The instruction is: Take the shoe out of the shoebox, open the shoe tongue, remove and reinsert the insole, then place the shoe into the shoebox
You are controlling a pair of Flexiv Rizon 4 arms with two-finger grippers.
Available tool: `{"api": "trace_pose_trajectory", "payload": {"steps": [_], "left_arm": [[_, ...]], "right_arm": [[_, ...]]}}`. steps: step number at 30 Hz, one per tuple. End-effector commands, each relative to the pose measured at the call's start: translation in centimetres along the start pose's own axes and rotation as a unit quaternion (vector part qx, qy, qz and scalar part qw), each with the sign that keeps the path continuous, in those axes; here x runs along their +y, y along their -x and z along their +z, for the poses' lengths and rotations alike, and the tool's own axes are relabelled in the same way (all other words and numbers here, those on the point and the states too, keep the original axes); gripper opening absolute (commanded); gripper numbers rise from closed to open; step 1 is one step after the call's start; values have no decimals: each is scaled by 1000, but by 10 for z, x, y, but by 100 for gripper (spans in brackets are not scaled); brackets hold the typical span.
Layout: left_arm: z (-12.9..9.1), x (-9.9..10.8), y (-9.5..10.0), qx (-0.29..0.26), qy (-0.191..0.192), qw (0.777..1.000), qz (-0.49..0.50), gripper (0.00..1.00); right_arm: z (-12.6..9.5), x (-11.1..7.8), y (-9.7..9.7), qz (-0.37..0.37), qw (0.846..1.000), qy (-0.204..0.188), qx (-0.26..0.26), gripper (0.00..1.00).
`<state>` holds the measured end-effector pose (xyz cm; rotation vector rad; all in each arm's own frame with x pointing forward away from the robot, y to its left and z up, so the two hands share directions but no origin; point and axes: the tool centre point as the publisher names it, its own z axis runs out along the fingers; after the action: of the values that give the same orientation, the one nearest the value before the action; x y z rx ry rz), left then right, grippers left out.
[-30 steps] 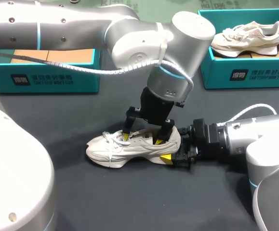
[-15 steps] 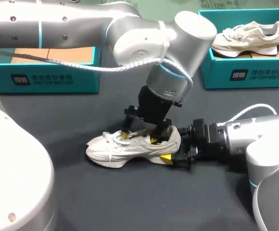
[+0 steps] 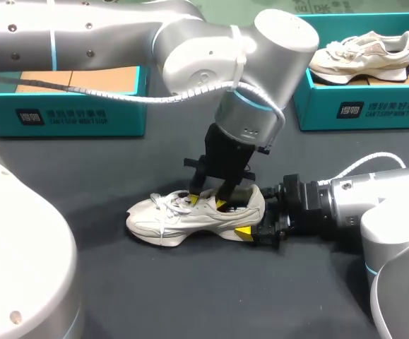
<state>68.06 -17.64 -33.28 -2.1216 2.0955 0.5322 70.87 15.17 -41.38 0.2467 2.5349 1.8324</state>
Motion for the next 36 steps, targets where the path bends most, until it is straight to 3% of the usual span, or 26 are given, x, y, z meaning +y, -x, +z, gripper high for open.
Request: {"api": "trace_pose_trajectory", "payload": {"steps": [1, 9, 17, 20, 21, 29, 36], "left_arm": [[-3, 3, 3, 9, -4, 1000, 1, 38], [-9, 4, 6, 17, -17, 1000, 7, 20], [-11, 3, 13, 14, -29, 999, 14, 20], [-12, 2, 16, 17, -33, 999, 15, 9], [-12, 2, 17, 21, -34, 999, 15, 0], [-12, 5, 26, 63, -40, 997, 20, 0], [-14, 6, 47, 144, -45, 988, 10, 0]], "right_arm": [[5, -1, 0, 0, 1000, -2, 0, 0], [5, -1, 0, 0, 1000, -2, 0, 0], [5, -1, 0, 0, 1000, -2, 0, 0], [5, -1, 0, 0, 1000, -2, 0, 0], [5, -1, 0, 0, 1000, -2, 0, 0], [5, -1, 0, 0, 1000, -2, 0, 0], [5, -1, 0, 0, 1000, -2, 0, 0]]}}
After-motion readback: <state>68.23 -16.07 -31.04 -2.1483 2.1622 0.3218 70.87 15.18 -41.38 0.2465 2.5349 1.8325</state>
